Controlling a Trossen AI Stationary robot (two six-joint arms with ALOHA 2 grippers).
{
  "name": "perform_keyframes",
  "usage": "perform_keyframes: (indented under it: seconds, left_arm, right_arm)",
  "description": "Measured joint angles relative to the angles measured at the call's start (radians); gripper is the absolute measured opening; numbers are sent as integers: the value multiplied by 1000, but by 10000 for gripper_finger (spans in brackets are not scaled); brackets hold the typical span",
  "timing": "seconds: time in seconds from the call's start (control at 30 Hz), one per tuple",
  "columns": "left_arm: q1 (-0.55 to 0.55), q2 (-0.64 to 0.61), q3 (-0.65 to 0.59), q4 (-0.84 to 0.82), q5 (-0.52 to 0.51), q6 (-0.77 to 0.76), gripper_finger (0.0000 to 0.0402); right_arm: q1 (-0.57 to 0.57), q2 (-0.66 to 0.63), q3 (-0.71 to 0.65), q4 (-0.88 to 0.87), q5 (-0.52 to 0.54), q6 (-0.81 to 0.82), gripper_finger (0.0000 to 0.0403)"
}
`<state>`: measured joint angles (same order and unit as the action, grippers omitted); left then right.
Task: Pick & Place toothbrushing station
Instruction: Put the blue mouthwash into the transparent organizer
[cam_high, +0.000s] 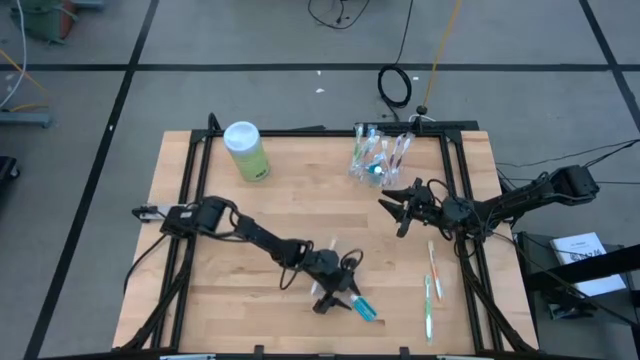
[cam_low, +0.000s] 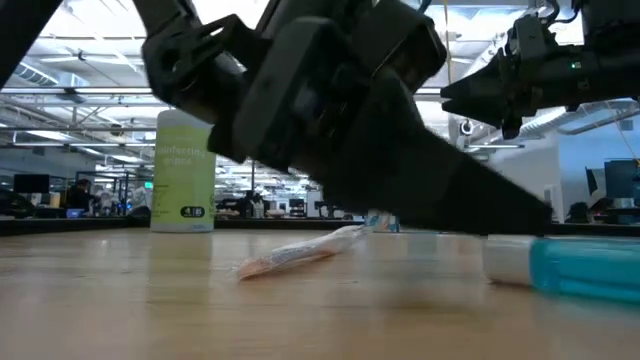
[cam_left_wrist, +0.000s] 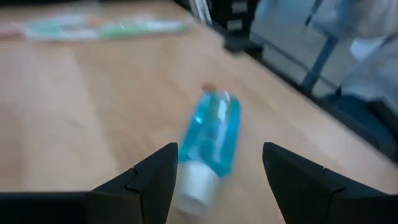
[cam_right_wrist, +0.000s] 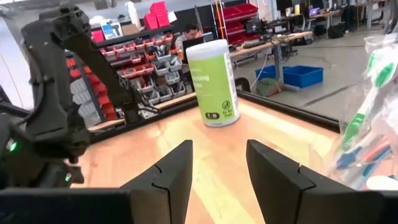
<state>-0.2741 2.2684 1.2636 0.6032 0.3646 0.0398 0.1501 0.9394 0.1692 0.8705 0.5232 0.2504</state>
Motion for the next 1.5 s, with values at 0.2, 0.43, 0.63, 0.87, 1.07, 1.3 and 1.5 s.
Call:
perform_keyframes:
  seconds: [0.2,0.43,0.63,0.87,1.07,1.3,1.5]
  left_arm:
    - [-23,37,0,-4,-87,15,239]
    - [-7,36,0,-8,-96,10,166]
    - [11,36,0,-8,-36,3,91]
    - [13,36,0,2,-25,-1,95]
    - [14,-54,2,-93,-35,13,95]
    - [11,-232,2,-454,-322,180,99]
    - [15,-350,2,-619,-544,312,100]
  right_arm:
    - [0,0,0,0,-1,52,141]
    - [0,0,0,1,-1,50,141]
    - [0,0,0,1,-1,44,141]
    - [0,0,0,2,-1,41,141]
    - [3,0,0,-12,-79,-27,141]
    - [3,0,-1,-38,-334,-110,141]
    - [3,0,-1,-24,-373,-106,141]
